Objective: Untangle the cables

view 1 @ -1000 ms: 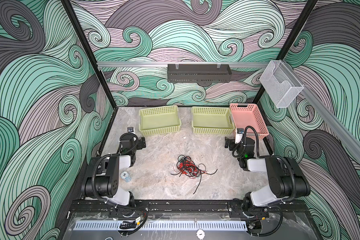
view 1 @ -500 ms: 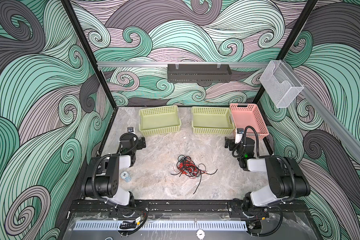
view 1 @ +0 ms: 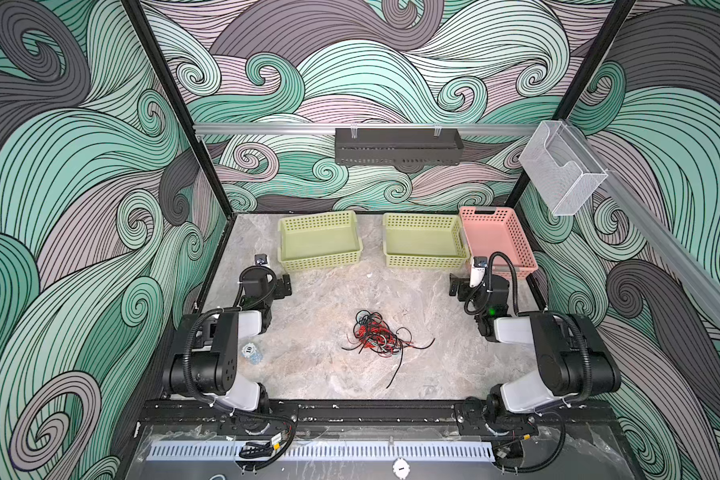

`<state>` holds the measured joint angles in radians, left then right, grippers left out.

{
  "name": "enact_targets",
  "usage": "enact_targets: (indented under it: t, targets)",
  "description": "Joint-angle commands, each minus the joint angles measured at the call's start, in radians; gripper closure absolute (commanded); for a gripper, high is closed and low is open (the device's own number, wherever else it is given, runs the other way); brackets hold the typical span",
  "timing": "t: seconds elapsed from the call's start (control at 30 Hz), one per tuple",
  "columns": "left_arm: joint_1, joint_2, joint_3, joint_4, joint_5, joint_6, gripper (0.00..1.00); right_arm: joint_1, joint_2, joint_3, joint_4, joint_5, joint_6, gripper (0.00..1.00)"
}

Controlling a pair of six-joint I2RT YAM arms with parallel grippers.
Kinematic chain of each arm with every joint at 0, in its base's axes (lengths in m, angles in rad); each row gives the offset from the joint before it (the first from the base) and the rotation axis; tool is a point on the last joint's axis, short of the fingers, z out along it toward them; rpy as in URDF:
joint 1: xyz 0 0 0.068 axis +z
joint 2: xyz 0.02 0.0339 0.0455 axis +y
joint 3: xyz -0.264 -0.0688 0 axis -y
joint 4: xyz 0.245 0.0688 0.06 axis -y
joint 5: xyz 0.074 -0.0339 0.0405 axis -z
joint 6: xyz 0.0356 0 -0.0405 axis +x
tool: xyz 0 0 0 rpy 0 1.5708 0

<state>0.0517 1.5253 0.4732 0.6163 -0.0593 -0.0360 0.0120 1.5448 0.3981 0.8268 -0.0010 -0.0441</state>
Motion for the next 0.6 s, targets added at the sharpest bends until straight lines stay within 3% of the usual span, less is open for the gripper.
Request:
enact_targets:
  t: [0.0,0.53,0.57]
  targets:
    - [0.001,-0.011,0.019,0.010,0.007,0.001,0.01,0.004,-0.007,0.008,0.018,0.008,0.006,0.00]
    - [0.002,-0.015,0.016,0.014,0.004,0.000,0.01,0.000,-0.007,0.008,0.023,0.007,0.010,0.00]
    - [0.002,-0.031,0.020,0.004,0.002,0.005,0.01,0.007,-0.014,0.005,0.032,0.045,0.011,0.00]
